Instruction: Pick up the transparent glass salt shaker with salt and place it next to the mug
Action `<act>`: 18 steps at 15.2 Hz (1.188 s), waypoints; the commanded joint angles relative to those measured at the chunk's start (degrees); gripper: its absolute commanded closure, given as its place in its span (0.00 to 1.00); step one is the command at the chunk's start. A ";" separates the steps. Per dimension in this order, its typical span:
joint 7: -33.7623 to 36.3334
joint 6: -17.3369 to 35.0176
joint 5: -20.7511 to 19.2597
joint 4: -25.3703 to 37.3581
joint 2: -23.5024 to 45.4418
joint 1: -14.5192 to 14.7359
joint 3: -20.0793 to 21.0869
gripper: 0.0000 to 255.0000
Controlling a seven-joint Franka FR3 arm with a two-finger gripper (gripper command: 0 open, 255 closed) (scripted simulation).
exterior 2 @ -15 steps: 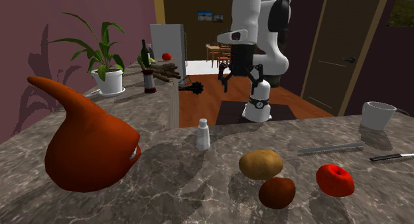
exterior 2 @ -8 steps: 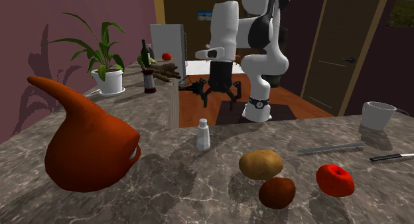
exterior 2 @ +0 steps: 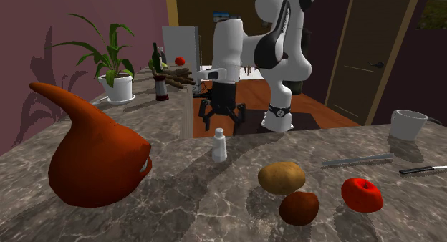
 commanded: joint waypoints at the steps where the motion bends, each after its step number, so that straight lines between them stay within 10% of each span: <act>1: -0.76 1.50 1.18 0.05 1.66 0.16 0.03 0.00; 11: -1.86 3.27 2.73 0.03 3.59 0.22 0.15 0.00; 12: -1.86 3.27 2.73 0.03 3.59 0.22 0.15 1.00; 18: -1.84 3.26 2.71 0.01 3.56 0.22 0.15 1.00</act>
